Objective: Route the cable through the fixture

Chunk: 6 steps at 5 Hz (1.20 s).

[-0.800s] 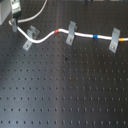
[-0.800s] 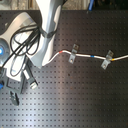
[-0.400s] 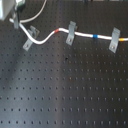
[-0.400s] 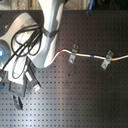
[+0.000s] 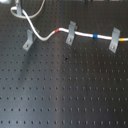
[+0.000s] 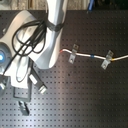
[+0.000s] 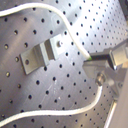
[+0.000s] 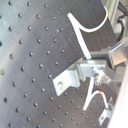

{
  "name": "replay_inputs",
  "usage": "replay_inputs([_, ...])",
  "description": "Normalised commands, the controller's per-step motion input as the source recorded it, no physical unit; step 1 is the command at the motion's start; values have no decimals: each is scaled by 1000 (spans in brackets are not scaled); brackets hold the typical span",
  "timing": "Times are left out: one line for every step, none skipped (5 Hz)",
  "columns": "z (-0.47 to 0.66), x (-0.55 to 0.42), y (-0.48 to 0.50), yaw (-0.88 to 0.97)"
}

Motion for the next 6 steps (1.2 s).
replay_inputs([-5, 395, -95, -309])
replay_inputs([0, 11, 0, 0])
replay_inputs([239, 14, -285, 243])
replay_inputs([214, 3, -92, 257])
replay_inputs([129, -6, -113, 60])
replay_inputs([314, -132, -234, 249])
